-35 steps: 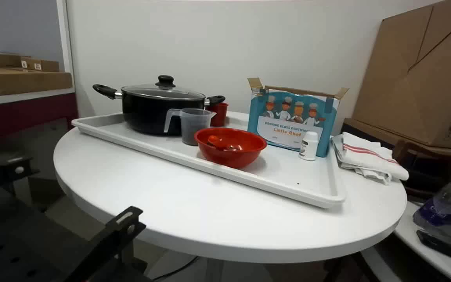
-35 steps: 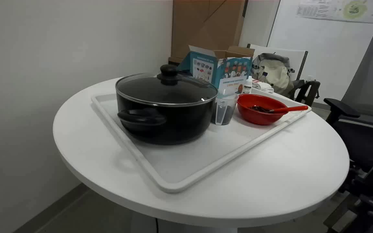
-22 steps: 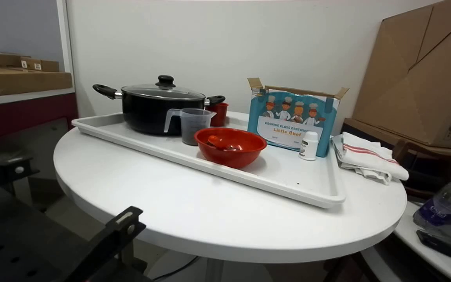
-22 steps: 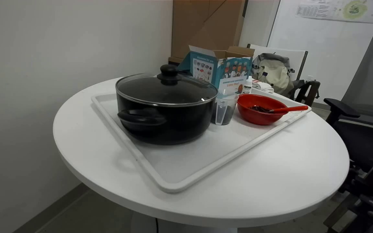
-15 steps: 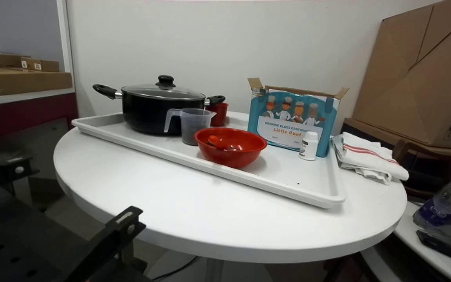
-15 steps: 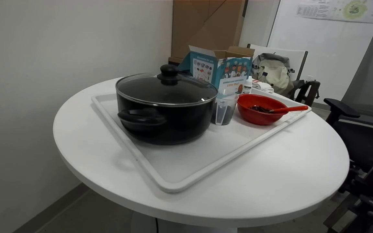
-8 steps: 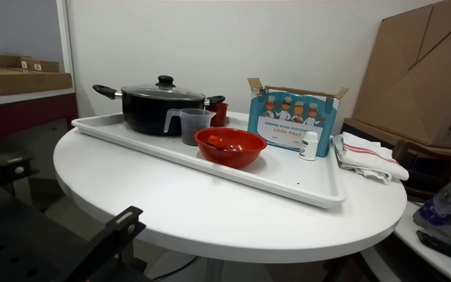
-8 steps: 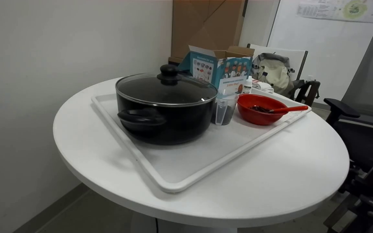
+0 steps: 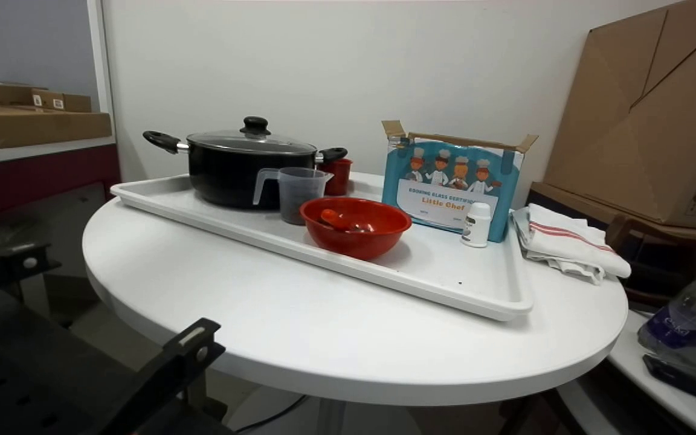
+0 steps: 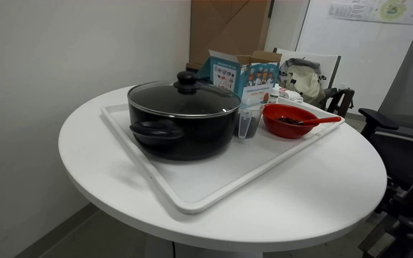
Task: Use the spoon to put some of the contents in the red bowl into the clear jug
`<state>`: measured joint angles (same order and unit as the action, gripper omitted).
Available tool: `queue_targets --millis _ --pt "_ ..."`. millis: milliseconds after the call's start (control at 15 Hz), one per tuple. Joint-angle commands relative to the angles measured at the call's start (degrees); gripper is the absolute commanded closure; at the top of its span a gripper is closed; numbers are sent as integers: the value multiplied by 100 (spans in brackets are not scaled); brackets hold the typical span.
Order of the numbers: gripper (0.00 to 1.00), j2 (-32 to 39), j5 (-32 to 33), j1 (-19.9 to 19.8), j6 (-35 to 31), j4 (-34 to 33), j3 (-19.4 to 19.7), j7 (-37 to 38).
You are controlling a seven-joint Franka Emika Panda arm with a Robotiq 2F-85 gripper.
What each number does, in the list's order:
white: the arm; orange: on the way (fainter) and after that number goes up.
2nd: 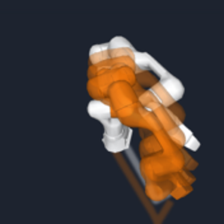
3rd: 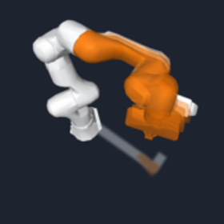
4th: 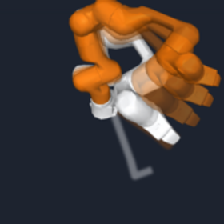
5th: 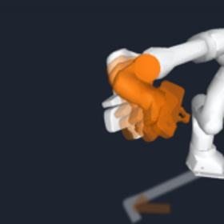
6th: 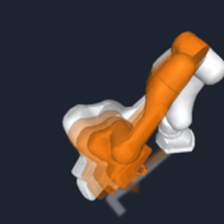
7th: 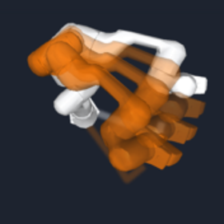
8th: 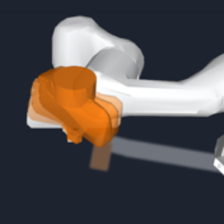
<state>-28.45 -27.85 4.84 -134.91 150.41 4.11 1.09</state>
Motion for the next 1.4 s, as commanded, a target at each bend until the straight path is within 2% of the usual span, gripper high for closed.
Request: queue_targets --millis 0,333,867,1133,1333 --pt "0 213 -18 -295 695 -119 375 30" --pt "0 625 128 -644 1409 -316 445 128" --pt "0 1105 45 -709 2409 -578 383 124" --pt "0 1572 397 -867 2530 -828 359 342" --pt "0 2021 782 -954 3216 -1204 388 416"
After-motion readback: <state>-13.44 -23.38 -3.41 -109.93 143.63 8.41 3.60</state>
